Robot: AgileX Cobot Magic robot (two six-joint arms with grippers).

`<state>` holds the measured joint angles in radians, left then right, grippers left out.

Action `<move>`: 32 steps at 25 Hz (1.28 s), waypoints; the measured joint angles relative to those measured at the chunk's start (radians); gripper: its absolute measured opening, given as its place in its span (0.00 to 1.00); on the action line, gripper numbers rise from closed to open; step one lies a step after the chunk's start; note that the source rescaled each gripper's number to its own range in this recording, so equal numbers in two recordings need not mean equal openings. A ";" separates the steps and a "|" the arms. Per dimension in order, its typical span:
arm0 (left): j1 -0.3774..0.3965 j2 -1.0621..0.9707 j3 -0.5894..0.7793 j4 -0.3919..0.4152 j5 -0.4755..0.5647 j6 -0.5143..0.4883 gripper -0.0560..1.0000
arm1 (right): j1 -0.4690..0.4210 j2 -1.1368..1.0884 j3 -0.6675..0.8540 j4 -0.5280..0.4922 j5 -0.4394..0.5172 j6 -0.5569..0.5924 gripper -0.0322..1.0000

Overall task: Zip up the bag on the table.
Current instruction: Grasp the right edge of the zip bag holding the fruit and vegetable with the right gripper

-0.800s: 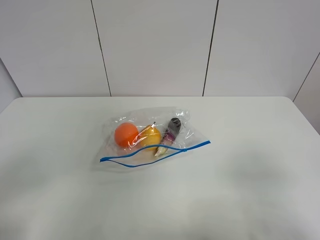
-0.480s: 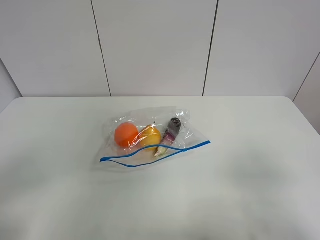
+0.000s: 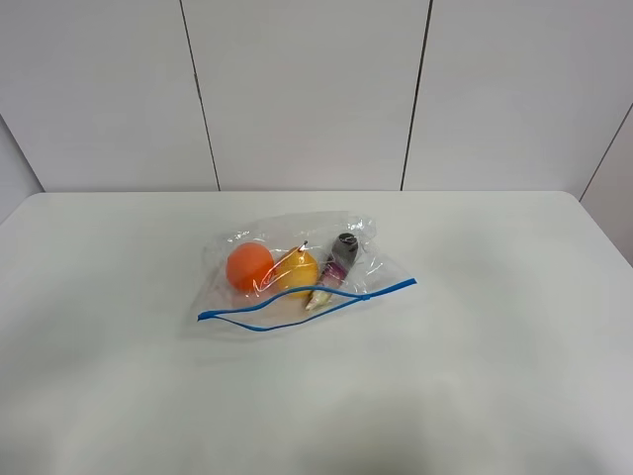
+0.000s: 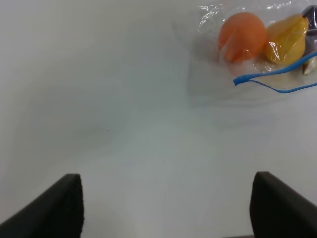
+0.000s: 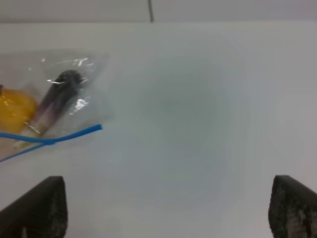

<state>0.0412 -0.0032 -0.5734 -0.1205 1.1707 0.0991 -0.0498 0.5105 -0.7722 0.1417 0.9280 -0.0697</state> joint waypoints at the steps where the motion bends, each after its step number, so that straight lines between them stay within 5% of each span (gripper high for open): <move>1: 0.000 0.000 0.000 0.000 0.000 0.000 0.89 | 0.000 0.078 -0.035 0.027 -0.005 -0.002 1.00; 15: 0.000 0.000 0.000 0.000 0.000 0.000 0.89 | 0.000 0.972 -0.351 0.439 -0.006 -0.321 1.00; 32: 0.000 0.000 0.000 0.000 0.000 0.001 0.89 | -0.076 1.552 -0.452 0.911 0.252 -0.717 1.00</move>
<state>0.0412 -0.0032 -0.5734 -0.1205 1.1707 0.1001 -0.1260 2.0628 -1.2245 1.0531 1.1803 -0.7865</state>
